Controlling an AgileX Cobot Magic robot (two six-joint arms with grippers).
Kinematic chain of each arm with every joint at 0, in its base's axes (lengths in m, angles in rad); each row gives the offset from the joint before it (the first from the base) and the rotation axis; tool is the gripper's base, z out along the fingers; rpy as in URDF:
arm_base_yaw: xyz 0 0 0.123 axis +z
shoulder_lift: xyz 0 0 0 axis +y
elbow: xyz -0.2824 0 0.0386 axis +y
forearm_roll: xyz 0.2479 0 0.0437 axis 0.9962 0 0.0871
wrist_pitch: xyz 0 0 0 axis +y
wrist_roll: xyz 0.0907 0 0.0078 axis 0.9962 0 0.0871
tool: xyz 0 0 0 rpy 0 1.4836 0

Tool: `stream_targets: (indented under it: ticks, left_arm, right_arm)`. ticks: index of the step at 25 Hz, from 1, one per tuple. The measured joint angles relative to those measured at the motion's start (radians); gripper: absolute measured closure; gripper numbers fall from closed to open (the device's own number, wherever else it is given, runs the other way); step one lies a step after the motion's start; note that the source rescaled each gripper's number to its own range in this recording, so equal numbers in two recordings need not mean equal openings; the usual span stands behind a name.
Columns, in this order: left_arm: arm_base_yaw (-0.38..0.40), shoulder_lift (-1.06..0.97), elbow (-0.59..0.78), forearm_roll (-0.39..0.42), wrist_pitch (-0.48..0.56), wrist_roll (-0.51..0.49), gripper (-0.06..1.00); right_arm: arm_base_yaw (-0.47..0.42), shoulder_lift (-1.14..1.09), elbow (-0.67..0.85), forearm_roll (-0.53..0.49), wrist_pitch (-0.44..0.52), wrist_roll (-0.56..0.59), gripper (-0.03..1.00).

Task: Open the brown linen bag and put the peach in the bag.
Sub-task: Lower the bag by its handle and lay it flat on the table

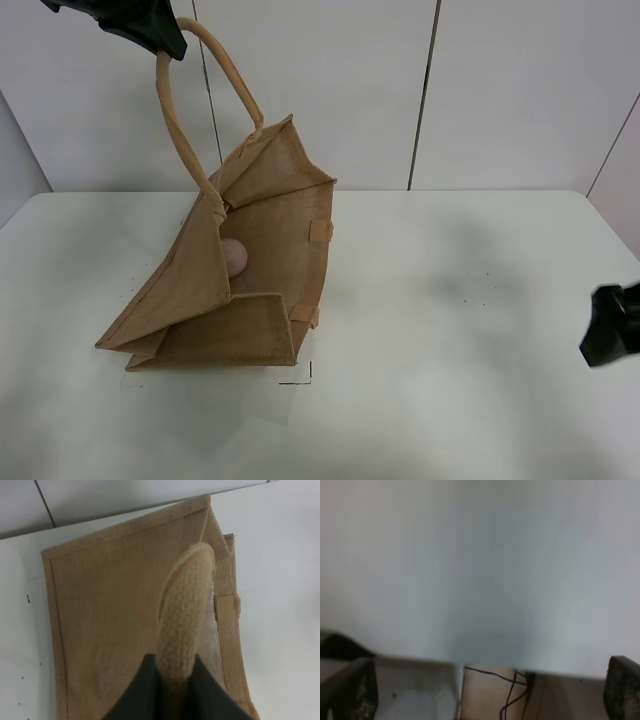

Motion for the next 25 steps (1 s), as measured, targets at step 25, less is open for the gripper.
stream_targets:
  ticks: [25]
  left_arm:
    - [0.0, 0.0, 0.018, -0.013, 0.0, 0.012, 0.94]
  right_arm:
    - [0.0, -1.045, 0.313, -0.001, -0.183, 0.007, -0.03]
